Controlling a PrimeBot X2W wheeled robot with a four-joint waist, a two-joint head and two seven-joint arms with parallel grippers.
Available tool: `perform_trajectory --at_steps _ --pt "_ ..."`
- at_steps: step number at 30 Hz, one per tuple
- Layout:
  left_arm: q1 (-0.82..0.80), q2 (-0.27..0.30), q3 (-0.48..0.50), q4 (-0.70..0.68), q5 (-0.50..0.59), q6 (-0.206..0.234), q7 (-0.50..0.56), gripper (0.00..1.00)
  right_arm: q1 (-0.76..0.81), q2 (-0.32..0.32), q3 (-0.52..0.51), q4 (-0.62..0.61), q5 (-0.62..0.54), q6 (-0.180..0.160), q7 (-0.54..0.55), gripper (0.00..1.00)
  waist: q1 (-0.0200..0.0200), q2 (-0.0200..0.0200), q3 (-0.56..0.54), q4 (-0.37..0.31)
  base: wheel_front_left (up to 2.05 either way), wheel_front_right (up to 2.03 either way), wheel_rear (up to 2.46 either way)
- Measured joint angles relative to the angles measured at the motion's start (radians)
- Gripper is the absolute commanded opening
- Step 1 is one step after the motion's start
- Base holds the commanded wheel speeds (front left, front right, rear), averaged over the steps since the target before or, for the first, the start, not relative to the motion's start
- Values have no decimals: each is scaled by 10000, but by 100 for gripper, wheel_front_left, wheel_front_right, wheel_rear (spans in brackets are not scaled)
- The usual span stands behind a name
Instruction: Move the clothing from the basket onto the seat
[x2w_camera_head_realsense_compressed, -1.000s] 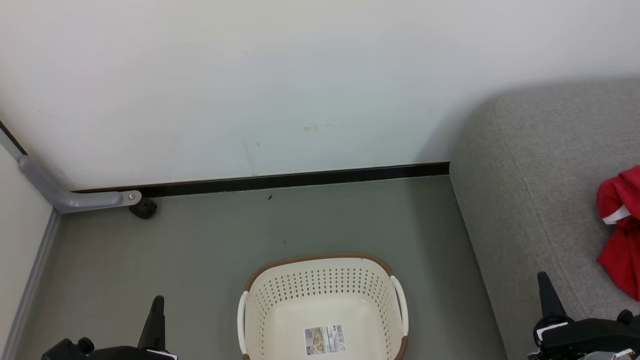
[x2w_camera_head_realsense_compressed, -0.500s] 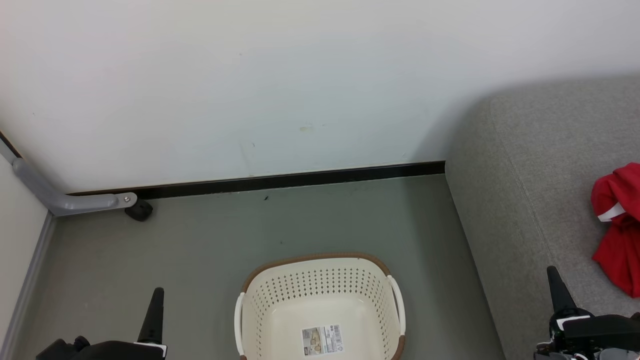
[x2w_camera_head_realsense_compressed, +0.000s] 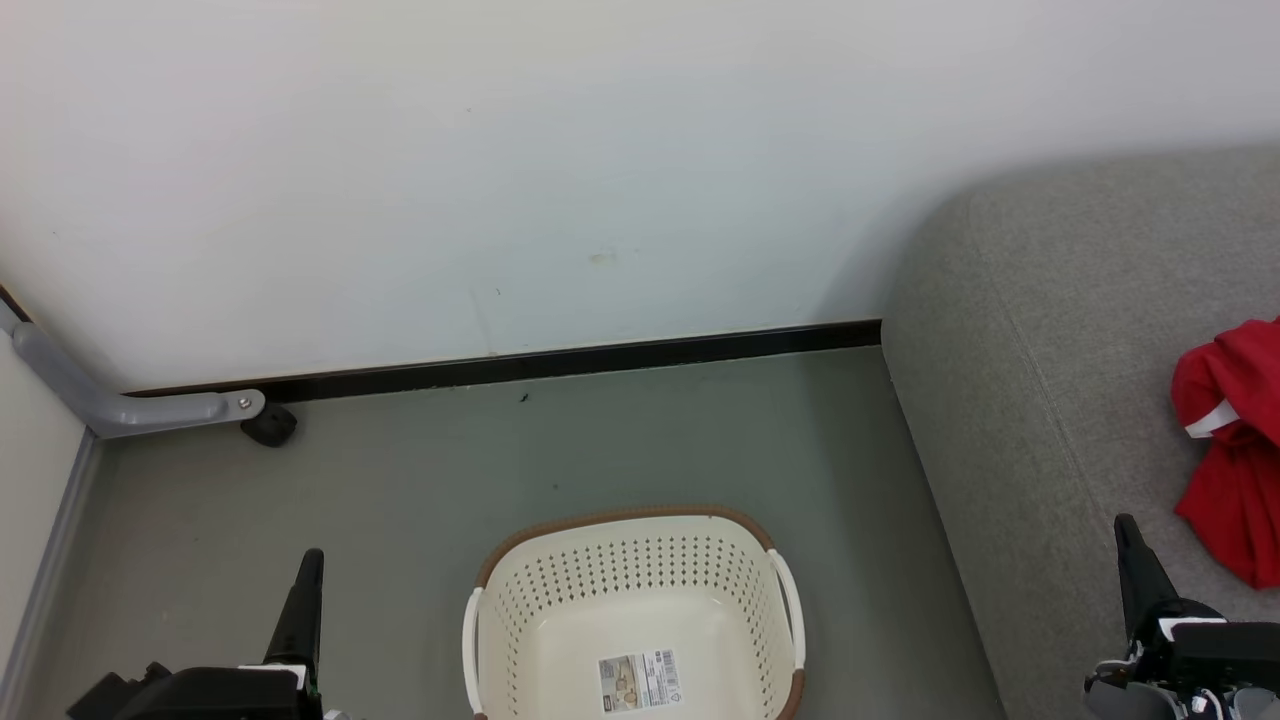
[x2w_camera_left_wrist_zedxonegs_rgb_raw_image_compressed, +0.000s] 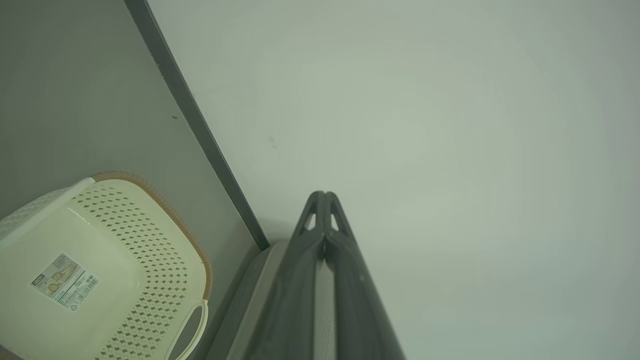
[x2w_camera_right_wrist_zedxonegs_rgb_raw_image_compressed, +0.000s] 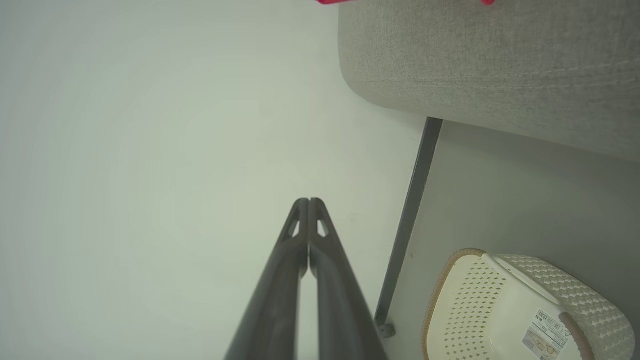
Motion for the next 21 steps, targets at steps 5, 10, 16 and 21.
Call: perform_trajectory --at_steps 5,10,16,21 --pt "-130 -79 153 19 -546 -98 157 0 -5 13 -167 -19 696 54 173 0 0 -1 3 -42 0 0 0" --pt "-206 -174 303 69 -1005 -217 288 0 -46 27 -324 -42 1325 100 334 0 0 0 5 -76 0 0 0" --pt "-269 -190 314 73 -1139 -253 316 0 -53 33 -332 -56 1335 100 336 0 0 0 5 -76 0 0 0" --pt "-269 -190 314 75 -1137 -253 316 0 -53 35 -332 -58 1335 100 336 0 0 0 5 -76 0 0 0"
